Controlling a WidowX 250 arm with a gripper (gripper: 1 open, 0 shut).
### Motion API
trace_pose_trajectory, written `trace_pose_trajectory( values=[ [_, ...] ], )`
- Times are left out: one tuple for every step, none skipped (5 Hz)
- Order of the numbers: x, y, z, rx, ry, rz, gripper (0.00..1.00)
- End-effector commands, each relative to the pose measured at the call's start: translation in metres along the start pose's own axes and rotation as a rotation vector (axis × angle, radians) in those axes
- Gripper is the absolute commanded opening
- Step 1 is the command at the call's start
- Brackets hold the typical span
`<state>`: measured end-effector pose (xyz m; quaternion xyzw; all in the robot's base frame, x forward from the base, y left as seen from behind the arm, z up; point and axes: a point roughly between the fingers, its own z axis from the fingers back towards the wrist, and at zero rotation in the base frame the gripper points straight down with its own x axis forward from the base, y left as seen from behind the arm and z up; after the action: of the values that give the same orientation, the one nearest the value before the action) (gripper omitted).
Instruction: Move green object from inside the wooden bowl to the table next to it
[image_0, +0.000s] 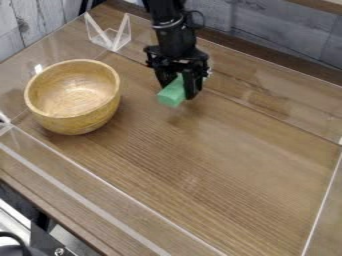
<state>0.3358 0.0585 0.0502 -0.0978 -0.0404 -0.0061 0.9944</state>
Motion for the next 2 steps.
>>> trace_pose_trajectory(
  values=[
    [0.0177, 0.0087, 0.0175, 0.030, -0.052, -0.005, 0.00],
    [0.0177, 0.0119, 0.0237, 0.033, -0.040, 0.007, 0.00]
  ],
)
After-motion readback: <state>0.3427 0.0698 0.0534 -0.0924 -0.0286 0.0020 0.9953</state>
